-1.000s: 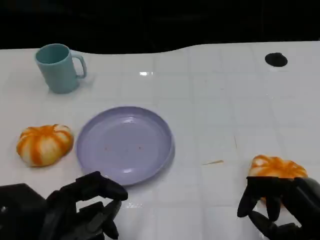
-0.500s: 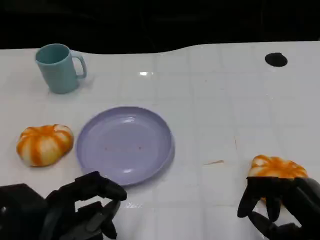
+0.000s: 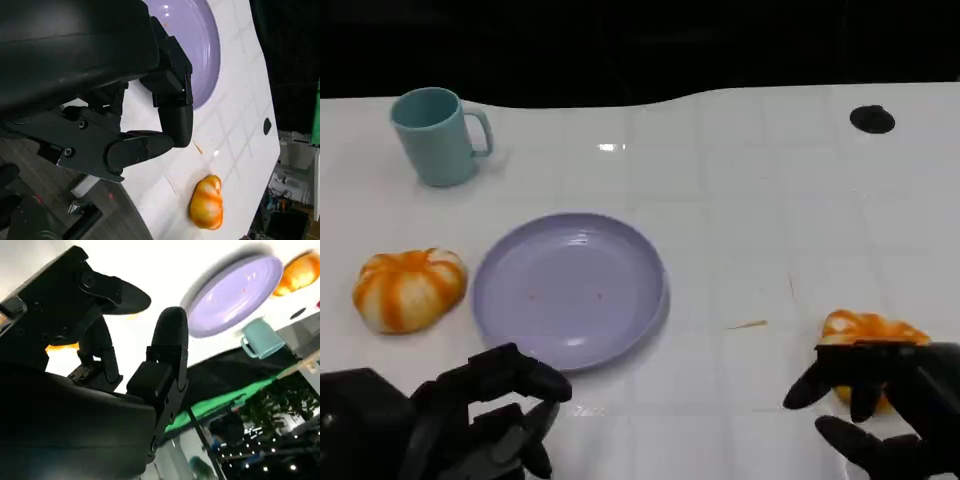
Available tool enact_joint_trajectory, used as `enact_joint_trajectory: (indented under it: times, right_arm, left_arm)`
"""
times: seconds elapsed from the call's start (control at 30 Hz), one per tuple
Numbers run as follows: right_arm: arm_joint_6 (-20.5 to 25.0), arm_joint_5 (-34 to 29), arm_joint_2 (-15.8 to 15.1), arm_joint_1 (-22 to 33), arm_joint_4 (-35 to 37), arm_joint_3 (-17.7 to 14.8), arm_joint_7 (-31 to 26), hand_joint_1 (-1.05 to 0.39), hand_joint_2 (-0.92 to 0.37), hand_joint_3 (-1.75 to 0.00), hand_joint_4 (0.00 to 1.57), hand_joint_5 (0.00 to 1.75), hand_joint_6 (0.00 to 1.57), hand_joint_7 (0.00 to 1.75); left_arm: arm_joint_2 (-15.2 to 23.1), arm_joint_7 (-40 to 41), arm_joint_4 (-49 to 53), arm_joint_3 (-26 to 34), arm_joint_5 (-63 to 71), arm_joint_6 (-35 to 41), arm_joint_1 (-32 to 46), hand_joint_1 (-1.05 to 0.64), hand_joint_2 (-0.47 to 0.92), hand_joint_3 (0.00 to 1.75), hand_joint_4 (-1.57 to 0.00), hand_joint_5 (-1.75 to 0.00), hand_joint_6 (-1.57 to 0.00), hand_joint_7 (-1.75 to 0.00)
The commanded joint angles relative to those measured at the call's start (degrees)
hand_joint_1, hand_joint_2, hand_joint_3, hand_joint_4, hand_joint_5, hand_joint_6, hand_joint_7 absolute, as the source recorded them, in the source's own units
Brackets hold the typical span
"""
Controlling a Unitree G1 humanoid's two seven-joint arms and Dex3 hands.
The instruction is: Grasp the bread from the table and place it into the plate.
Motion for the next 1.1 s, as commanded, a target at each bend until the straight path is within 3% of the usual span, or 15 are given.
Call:
enact_joint_trajectory:
  times: [0.03,0.17,0.37,0.7,1.1]
  right_arm:
    - [3.25,-4.52,-2.61,0.60,-4.26,-1.34,1.21,-0.24,-0.44,-0.77,0.77,0.96,0.87,0.37]
    - [5.72,-8.07,-4.34,0.72,-7.10,-1.33,2.95,-0.26,-0.58,-0.40,0.73,0.53,0.82,0.10]
    - [8.68,-12.53,-5.64,1.00,-10.39,-1.29,4.89,-0.29,-0.67,-0.14,0.58,0.28,0.65,0.00]
    - [15.84,-20.13,-6.23,0.46,-15.91,-0.72,12.27,-0.35,-0.71,-0.03,0.25,0.11,0.38,0.00]
    - [18.97,-26.82,-6.54,-3.33,-12.92,1.64,15.73,-0.37,-0.70,0.00,0.21,0.14,0.34,0.00]
  left_arm:
    - [0.69,-0.63,0.26,0.23,0.05,-0.84,0.36,-0.31,0.87,0.60,-0.64,-1.75,-0.59,-1.32]
    - [0.33,-0.62,0.48,0.41,-0.63,-0.50,0.24,-0.31,0.87,0.59,-0.64,-1.75,-0.59,-1.33]
    - [0.47,-0.27,0.59,-0.21,0.42,-0.80,0.11,-0.31,0.88,0.58,-0.63,-1.75,-0.59,-1.32]
    - [0.30,0.37,-0.34,-0.55,0.39,0.77,0.03,-0.33,0.88,0.56,-0.63,-1.75,-0.59,-1.31]
    - [-0.62,0.65,-1.03,-0.37,-0.18,2.33,-0.03,-0.32,0.88,0.55,-0.62,-1.75,-0.60,-1.32]
